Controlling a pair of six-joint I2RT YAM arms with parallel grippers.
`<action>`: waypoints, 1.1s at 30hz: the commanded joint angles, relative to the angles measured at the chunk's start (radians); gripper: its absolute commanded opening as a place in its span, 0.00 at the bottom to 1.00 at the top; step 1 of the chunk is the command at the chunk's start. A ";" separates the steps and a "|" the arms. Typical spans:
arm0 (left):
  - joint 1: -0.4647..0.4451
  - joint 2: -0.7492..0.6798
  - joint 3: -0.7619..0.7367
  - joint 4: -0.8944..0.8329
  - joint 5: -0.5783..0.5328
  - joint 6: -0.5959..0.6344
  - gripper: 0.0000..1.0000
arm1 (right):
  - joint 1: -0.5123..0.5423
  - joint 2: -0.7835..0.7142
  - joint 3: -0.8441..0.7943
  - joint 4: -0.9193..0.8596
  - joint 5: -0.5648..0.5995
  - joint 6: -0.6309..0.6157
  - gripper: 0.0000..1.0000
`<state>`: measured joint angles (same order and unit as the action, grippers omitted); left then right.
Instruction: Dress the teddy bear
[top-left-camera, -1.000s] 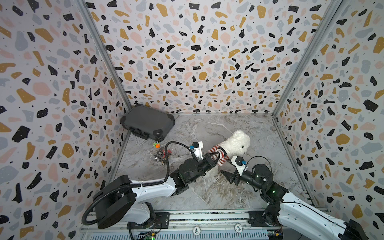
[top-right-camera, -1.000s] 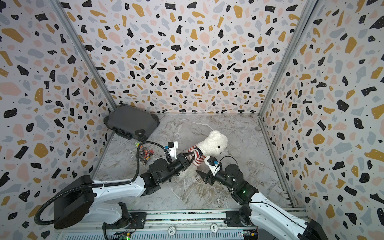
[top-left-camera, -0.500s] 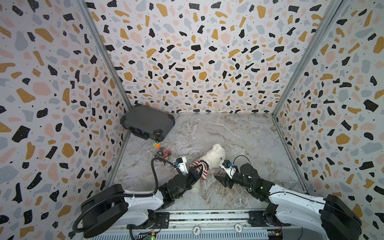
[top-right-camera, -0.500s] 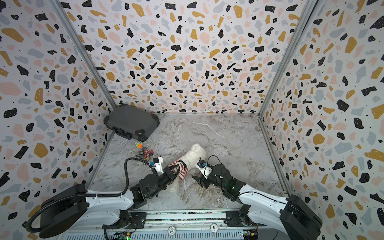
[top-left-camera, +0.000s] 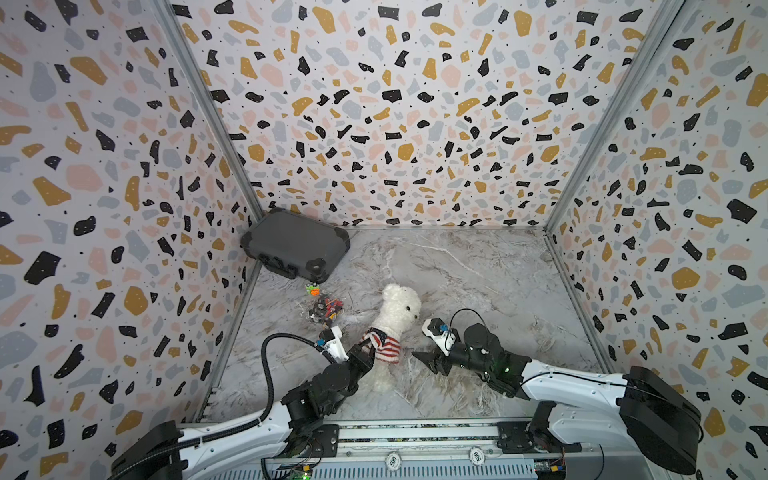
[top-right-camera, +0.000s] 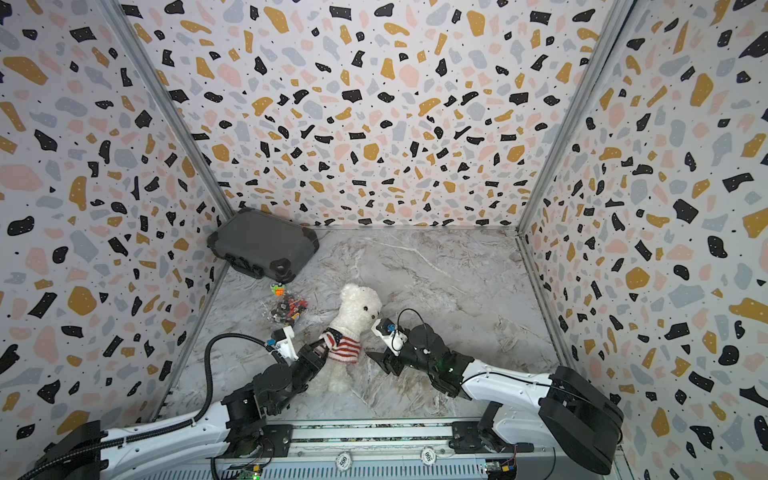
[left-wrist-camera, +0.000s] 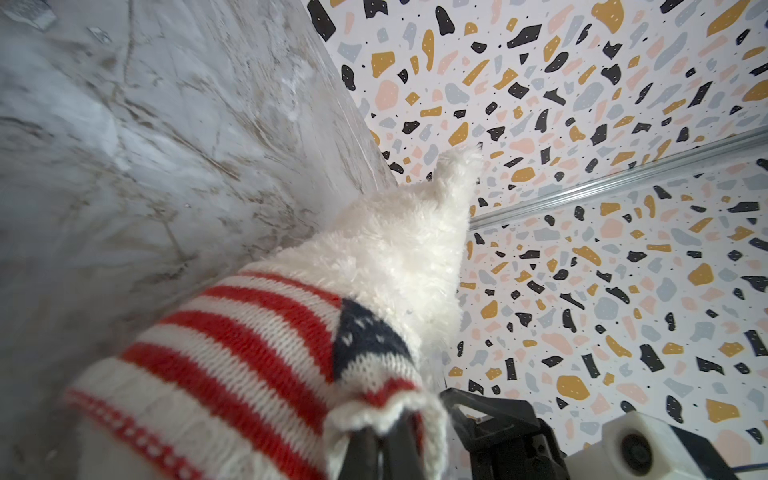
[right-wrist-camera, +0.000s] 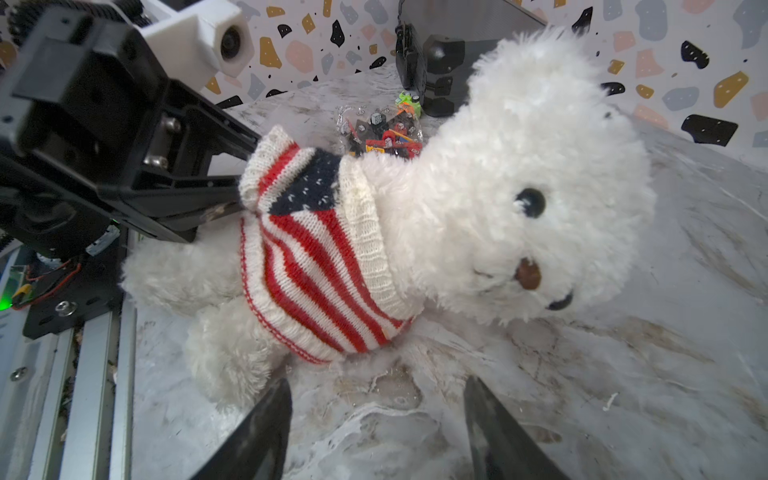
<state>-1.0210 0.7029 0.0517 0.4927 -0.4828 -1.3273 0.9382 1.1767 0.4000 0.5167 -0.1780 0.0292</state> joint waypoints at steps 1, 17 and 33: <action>0.004 0.016 -0.001 -0.107 -0.004 0.051 0.00 | 0.007 -0.027 0.036 -0.029 0.018 0.001 0.65; -0.024 0.247 0.090 -0.010 0.135 0.103 0.00 | 0.021 -0.032 -0.064 0.046 -0.048 0.014 0.65; -0.017 0.143 0.032 0.048 0.060 0.024 0.00 | 0.176 0.295 0.030 0.179 -0.070 0.204 0.73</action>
<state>-1.0397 0.8566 0.1028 0.5373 -0.3981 -1.2938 1.0920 1.4555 0.3950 0.6479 -0.2420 0.1883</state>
